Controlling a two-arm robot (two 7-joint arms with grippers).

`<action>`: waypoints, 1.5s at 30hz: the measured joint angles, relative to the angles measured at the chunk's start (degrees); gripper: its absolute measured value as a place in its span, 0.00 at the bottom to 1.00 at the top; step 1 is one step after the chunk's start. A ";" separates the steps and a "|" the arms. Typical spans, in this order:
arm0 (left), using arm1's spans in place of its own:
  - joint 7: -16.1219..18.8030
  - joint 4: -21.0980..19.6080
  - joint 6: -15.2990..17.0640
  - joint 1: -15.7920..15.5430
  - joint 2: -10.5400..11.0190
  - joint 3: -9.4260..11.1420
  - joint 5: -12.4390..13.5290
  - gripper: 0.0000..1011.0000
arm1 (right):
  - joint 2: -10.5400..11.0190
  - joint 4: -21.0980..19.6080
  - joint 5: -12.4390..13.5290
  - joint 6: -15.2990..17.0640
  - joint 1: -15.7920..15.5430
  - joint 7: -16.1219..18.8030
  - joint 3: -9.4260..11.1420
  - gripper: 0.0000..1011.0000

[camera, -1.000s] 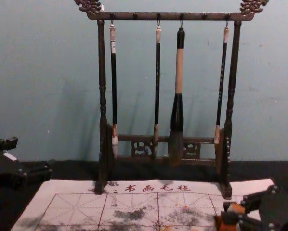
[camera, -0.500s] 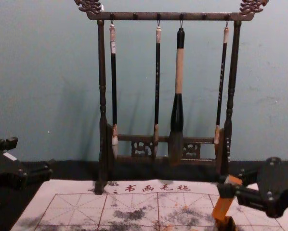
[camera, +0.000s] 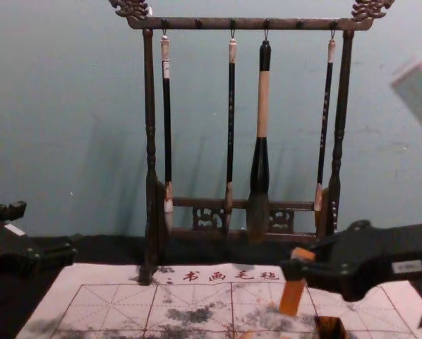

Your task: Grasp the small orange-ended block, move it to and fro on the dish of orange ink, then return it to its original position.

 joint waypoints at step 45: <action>0.00 0.00 0.00 0.00 0.00 0.00 0.00 0.99 | -6.96 4.32 -0.98 6.74 2.67 -2.58 -6.02 0.11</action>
